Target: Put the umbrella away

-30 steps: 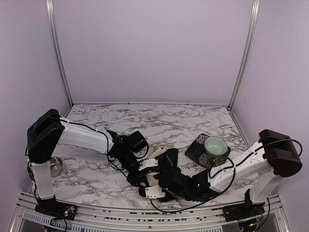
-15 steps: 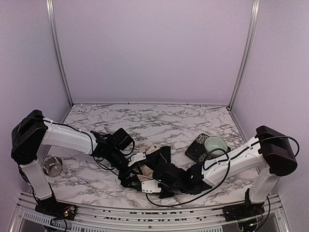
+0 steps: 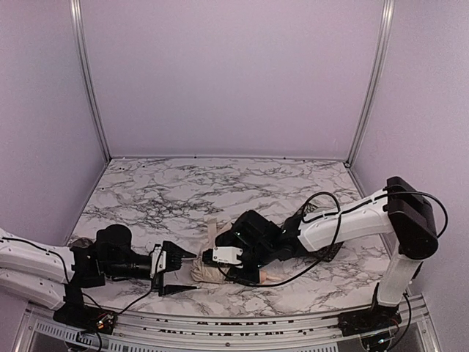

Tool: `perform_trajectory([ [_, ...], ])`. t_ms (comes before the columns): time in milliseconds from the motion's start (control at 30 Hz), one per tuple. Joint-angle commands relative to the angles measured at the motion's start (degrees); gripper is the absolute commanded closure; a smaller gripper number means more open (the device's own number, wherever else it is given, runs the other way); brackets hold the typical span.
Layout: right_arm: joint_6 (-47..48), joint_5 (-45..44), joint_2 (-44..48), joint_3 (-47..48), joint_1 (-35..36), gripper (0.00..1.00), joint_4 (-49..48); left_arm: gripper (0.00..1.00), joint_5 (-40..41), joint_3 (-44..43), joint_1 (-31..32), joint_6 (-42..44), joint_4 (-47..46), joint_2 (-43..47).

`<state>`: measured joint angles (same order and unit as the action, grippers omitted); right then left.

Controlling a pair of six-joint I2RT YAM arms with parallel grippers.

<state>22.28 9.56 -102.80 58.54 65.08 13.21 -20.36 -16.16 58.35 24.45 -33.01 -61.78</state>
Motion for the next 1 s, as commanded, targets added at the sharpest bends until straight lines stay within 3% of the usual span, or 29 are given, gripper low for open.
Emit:
perform_trajectory([
  [0,-3.0,18.7,-5.1,0.8,-2.4,0.94,16.8,0.23,7.4,1.1,4.9,9.7,-0.3,0.6],
  [133,-2.2,23.1,-8.1,4.5,-3.1,0.94,21.8,0.23,8.4,0.1,7.7,14.4,4.1,0.5],
  [267,-1.0,25.1,-12.0,7.7,-3.2,0.94,25.5,0.14,11.0,-4.1,8.7,17.2,10.1,-4.6],
  [533,-1.1,27.8,-14.9,11.6,-5.7,0.94,26.9,0.13,15.3,-10.8,9.6,15.3,19.0,-16.5],
  [767,-0.2,30.5,-14.9,14.1,-6.2,0.90,27.0,0.28,25.2,-18.2,9.7,11.9,28.9,-26.6],
  [900,-2.6,30.8,-13.3,14.0,-7.9,0.82,24.5,0.42,21.9,-21.6,9.6,10.4,33.6,-31.7],
  [967,-4.0,31.1,-11.5,13.1,-9.3,0.72,22.3,0.45,19.5,-23.7,9.7,9.6,36.7,-33.2],
])
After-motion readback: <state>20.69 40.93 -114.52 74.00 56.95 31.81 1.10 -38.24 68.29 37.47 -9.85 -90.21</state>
